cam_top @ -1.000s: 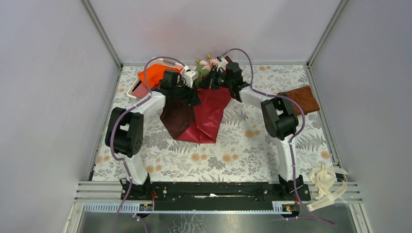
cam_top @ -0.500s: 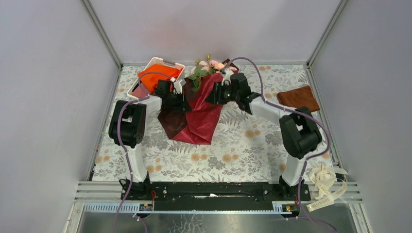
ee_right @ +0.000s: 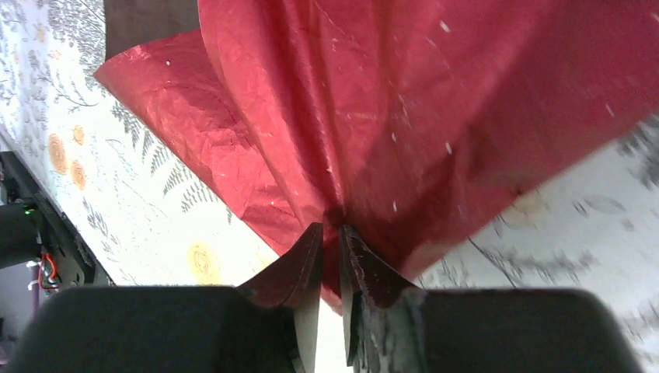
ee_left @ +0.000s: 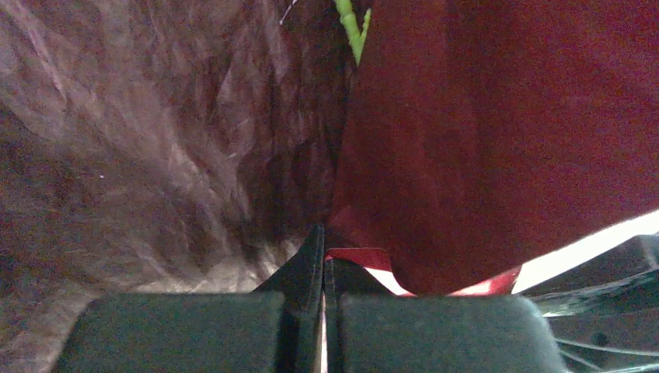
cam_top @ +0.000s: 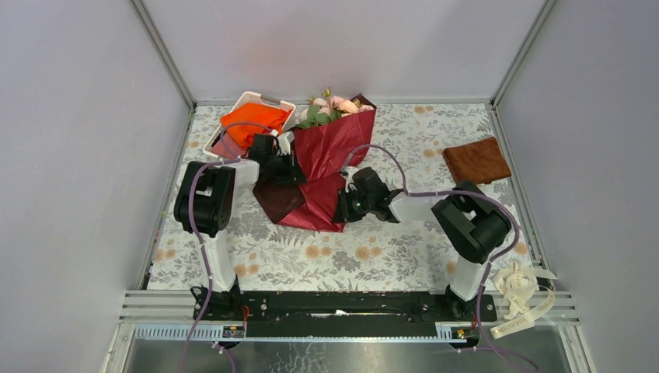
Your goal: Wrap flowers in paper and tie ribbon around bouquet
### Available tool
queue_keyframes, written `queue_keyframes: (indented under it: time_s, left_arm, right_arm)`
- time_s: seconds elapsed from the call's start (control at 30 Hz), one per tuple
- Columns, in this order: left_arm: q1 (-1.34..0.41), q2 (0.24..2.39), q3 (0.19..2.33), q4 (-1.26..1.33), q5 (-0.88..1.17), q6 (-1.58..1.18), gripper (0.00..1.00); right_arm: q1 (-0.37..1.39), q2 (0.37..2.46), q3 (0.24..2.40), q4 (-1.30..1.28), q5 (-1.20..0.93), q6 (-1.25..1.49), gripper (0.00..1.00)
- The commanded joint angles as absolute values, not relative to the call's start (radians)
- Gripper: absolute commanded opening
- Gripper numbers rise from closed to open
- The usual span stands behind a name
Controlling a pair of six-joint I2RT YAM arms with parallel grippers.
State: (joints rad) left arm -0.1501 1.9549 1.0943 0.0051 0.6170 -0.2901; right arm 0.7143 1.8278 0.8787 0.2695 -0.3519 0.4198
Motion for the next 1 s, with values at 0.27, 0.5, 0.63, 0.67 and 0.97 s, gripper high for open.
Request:
queue_keyframes:
  time_s: [0.27,0.5,0.63,0.67,0.97]
  left_arm:
    - [-0.140,1.928,1.009,0.113,0.601,-0.329,0.00]
    - [-0.139,1.924,0.995,0.115,0.595,-0.332,0.00]
    - [-0.144,1.924,0.988,0.120,0.595,-0.328,0.00]
    - [-0.148,1.927,0.988,0.120,0.595,-0.326,0.00]
    - [-0.225,1.933,0.995,0.121,0.611,-0.331,0.00]
  right_arm:
    - [0.563,1.629,0.765,0.269,-0.332,0.488,0.78]
    - [0.512,1.824,0.874,0.396,-0.407,0.560,0.68]
    - [0.496,1.867,0.859,0.488,-0.463,0.619,0.47]
    - [0.492,1.868,0.853,0.498,-0.467,0.628,0.41]
    - [0.437,1.709,0.665,0.415,-0.371,0.662,0.00]
